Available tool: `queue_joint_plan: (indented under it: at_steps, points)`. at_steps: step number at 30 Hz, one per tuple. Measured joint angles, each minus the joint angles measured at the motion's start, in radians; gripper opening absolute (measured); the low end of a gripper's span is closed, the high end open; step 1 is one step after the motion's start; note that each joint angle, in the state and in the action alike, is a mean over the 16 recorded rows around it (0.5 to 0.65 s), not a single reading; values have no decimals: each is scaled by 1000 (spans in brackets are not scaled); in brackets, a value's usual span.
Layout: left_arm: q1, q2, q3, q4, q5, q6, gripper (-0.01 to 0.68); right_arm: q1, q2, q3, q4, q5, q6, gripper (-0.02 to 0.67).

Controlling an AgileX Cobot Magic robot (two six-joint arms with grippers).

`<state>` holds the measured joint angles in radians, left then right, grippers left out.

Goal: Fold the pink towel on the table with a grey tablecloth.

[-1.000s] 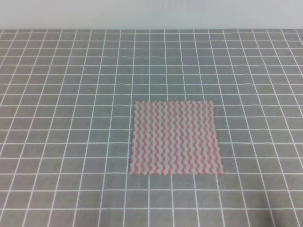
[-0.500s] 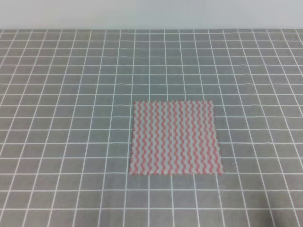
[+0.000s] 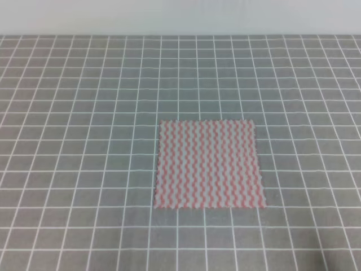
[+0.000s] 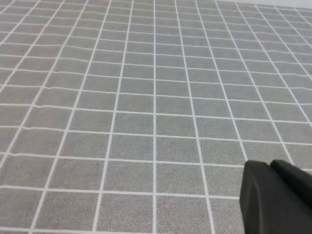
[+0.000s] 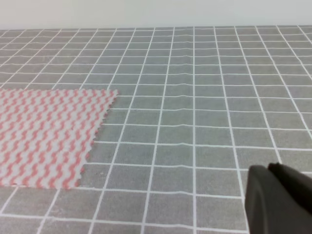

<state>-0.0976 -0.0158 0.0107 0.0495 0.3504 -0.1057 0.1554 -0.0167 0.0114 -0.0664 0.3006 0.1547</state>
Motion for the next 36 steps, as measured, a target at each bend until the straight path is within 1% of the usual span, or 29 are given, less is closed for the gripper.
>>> queue_joint_plan:
  at_steps: [36]
  points:
    - [-2, -4, 0, 0, 1, 0, 0, 0, 0, -3, 12, -8, 0, -18]
